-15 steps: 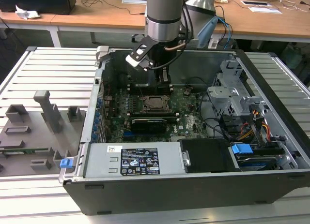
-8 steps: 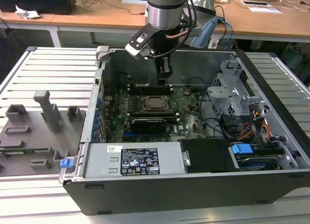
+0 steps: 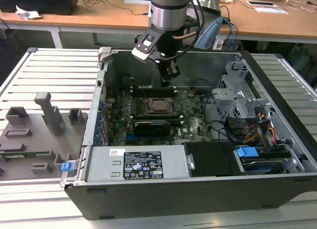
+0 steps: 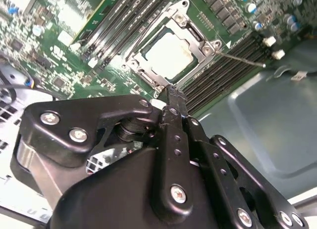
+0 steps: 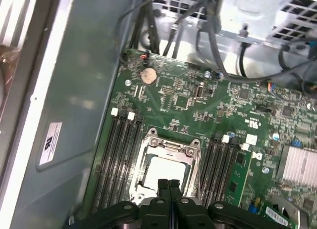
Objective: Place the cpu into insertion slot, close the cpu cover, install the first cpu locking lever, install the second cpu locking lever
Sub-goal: 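Install the first cpu locking lever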
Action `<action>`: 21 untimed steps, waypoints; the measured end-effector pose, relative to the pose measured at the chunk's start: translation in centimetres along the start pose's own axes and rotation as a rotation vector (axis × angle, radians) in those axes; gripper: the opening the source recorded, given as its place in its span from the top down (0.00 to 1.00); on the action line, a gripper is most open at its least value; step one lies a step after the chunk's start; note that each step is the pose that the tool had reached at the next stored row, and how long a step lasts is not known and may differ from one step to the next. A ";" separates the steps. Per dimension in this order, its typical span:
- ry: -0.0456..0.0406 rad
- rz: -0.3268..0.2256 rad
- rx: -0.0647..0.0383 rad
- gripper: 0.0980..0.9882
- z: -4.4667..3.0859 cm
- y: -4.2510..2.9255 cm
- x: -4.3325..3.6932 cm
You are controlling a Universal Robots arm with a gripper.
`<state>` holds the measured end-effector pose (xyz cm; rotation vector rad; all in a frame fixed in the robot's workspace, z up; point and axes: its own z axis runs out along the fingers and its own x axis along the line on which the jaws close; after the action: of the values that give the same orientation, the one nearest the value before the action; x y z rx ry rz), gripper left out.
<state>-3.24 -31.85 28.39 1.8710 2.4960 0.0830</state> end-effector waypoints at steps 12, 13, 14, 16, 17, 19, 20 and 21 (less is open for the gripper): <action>0.0113 -0.209 0.003 0.99 0.07 -0.03 0.01; 0.0123 -0.228 0.004 0.99 0.07 -0.03 0.01; 0.0141 -0.259 0.004 0.99 0.08 -0.03 0.01; 0.0168 -0.307 0.005 0.99 0.07 -0.03 0.01; 0.0181 -0.332 0.005 0.99 0.07 -0.03 0.01; 0.0220 -0.402 0.006 0.99 0.08 -0.03 0.01; 0.0235 -0.429 0.007 0.99 0.08 -0.03 0.01; 0.0245 -0.448 0.007 0.99 0.08 -0.03 0.01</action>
<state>-3.27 -31.84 28.31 1.2731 2.8610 0.0884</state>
